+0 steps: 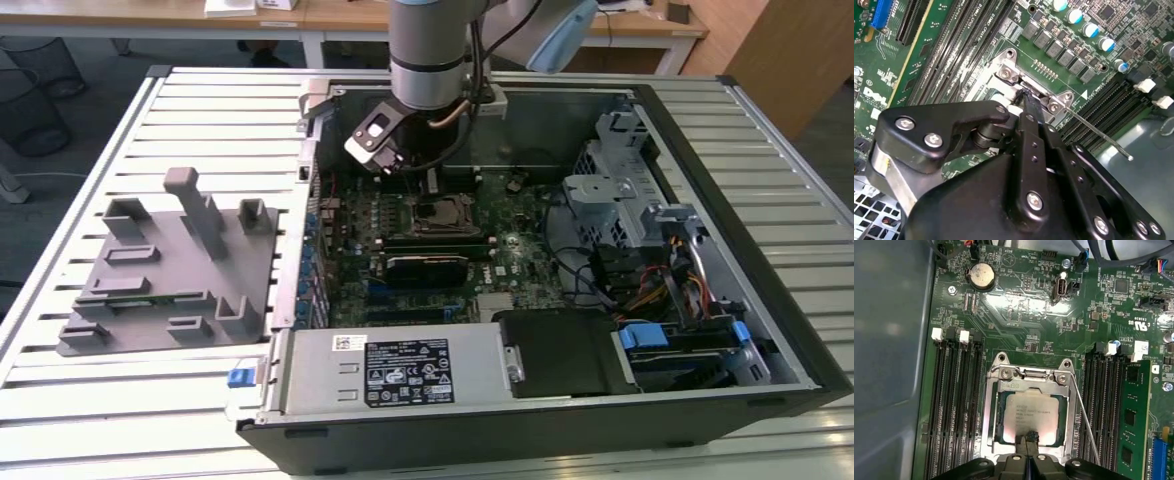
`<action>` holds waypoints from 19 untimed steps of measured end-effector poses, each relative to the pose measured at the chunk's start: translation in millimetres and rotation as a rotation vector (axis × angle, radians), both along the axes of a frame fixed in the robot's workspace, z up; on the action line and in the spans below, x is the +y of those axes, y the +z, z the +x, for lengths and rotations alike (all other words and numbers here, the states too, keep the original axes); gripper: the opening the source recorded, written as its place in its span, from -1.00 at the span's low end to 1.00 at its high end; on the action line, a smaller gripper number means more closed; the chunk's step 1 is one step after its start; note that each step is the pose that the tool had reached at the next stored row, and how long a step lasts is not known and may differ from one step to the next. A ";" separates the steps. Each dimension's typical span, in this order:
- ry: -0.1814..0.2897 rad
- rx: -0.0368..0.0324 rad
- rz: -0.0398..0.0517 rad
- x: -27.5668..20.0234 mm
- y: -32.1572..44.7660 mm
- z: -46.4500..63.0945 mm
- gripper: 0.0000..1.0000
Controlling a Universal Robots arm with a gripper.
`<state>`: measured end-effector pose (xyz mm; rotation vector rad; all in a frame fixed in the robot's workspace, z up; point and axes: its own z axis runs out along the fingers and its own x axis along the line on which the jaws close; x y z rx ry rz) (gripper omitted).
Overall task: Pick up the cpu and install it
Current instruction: 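Close the cpu cover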
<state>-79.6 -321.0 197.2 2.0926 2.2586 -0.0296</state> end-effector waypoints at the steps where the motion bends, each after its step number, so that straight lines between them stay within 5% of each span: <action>1: 0.000 -0.0001 0.0002 0.0 -0.4 0.0 -0.79; 13: 0.000 -0.0005 0.0021 -0.1 0.9 7.8 -0.79; 19: 0.000 -0.0012 0.0030 0.2 9.6 8.0 -0.79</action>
